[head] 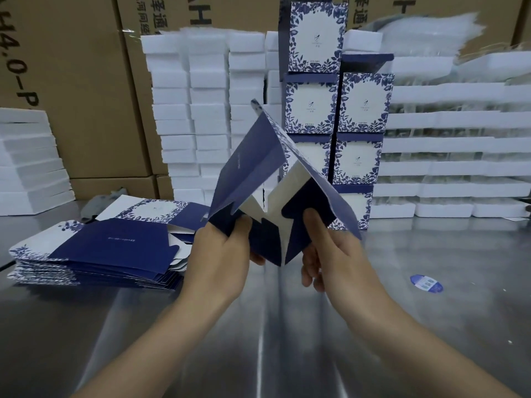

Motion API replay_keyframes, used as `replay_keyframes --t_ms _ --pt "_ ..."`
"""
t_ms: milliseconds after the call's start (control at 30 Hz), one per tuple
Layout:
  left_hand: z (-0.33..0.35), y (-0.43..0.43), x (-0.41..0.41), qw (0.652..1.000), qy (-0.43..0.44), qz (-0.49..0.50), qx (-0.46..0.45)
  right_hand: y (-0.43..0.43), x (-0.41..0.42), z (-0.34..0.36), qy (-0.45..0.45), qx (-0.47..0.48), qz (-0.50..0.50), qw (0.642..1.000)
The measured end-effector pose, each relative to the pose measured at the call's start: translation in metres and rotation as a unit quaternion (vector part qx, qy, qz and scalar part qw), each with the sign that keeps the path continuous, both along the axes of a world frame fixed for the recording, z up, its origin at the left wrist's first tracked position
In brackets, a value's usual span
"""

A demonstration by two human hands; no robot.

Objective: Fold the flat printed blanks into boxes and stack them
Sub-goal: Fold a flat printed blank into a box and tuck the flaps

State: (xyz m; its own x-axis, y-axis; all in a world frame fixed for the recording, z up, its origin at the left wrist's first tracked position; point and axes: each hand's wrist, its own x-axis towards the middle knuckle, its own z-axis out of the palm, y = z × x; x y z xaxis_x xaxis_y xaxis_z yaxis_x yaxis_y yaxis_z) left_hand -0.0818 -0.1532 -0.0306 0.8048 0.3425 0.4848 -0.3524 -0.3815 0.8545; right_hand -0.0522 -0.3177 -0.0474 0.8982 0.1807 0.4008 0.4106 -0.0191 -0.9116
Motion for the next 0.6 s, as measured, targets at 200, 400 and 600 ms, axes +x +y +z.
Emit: replay_keyframes --t_ms 200,400,600 --pt "0.003 -0.001 -0.003 1.0 -0.016 -0.013 0.013 -0.005 0.004 -0.001 0.038 0.002 -0.038 0.999" --pt "0.005 -0.01 -0.009 0.993 0.093 -0.07 0.019 -0.001 0.006 -0.004 0.005 0.015 -0.053 0.998" --pt "-0.005 -0.028 -0.01 0.96 0.169 -0.201 -0.098 0.005 0.001 -0.002 0.076 0.042 -0.043 0.995"
